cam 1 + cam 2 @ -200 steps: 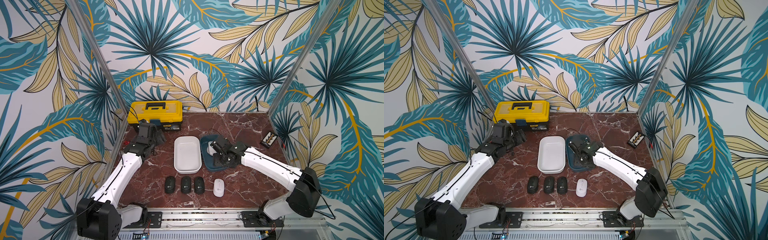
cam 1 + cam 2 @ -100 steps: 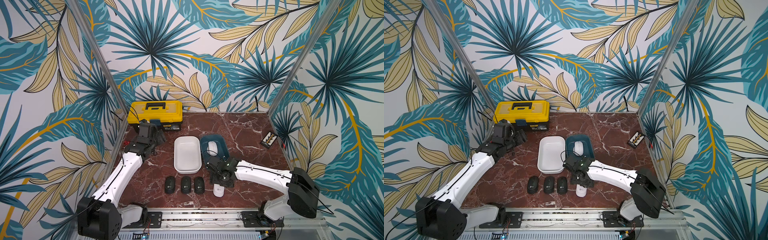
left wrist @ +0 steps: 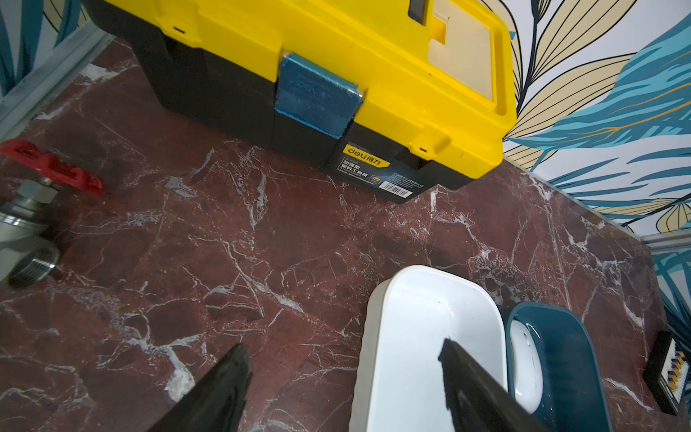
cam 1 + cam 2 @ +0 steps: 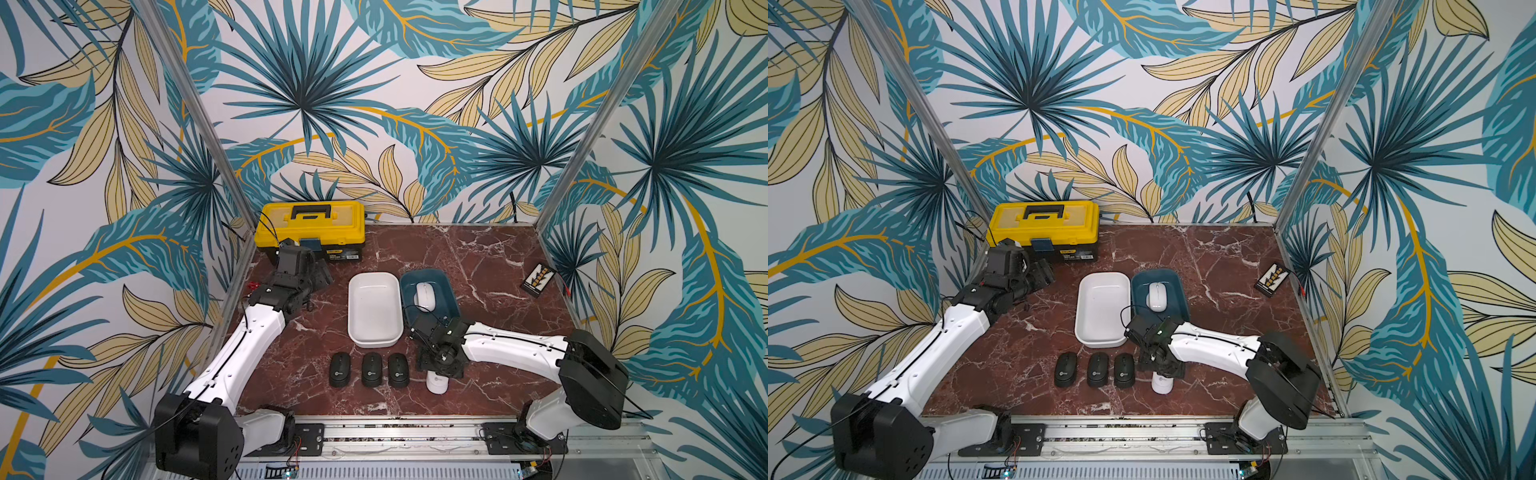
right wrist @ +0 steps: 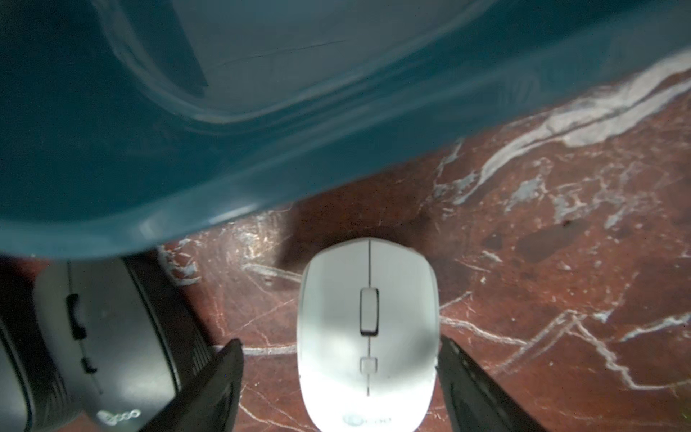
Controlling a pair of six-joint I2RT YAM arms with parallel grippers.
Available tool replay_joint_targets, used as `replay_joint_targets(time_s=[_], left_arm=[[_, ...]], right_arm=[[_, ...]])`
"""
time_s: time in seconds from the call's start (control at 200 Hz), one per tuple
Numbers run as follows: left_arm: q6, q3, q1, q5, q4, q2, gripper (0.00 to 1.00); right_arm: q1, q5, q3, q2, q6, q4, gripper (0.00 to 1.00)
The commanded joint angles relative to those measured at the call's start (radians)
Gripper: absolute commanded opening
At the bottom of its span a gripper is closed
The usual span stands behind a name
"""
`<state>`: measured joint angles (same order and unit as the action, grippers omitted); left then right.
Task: Place the mice by color into the storage box
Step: Pick up the mouse from the center of the board.
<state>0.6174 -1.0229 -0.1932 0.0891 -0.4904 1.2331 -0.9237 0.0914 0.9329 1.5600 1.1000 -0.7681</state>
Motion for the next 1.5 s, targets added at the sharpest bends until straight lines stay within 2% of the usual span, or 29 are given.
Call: replay_joint_targets(time_s=[0.0, 0.701, 0.826, 1.007, 1.247, 1.492], left_arm=[[-0.004, 0.012, -0.003, -0.003, 0.002, 0.011, 0.83], [0.016, 0.021, -0.003, -0.017, -0.001, 0.019, 0.83], [0.012, 0.018, -0.002, -0.012, -0.008, 0.014, 0.83], [0.011, 0.018, -0.002, -0.009, -0.005, 0.016, 0.83], [0.011, 0.018, -0.003, -0.009, -0.006, 0.016, 0.83], [0.020, 0.027, -0.001, -0.014, 0.006, 0.020, 0.83]], right_arm=[[-0.006, 0.005, -0.021, 0.002, 0.024, -0.017, 0.82], [-0.005, -0.027, -0.059, 0.064, 0.011, 0.047, 0.81], [-0.006, -0.028, -0.065, 0.057, 0.008, 0.054, 0.72], [-0.006, -0.040, -0.071, 0.051, -0.001, 0.067, 0.46], [-0.004, -0.022, -0.034, -0.002, -0.052, -0.017, 0.43], [-0.005, 0.042, 0.110, -0.097, -0.125, -0.195, 0.43]])
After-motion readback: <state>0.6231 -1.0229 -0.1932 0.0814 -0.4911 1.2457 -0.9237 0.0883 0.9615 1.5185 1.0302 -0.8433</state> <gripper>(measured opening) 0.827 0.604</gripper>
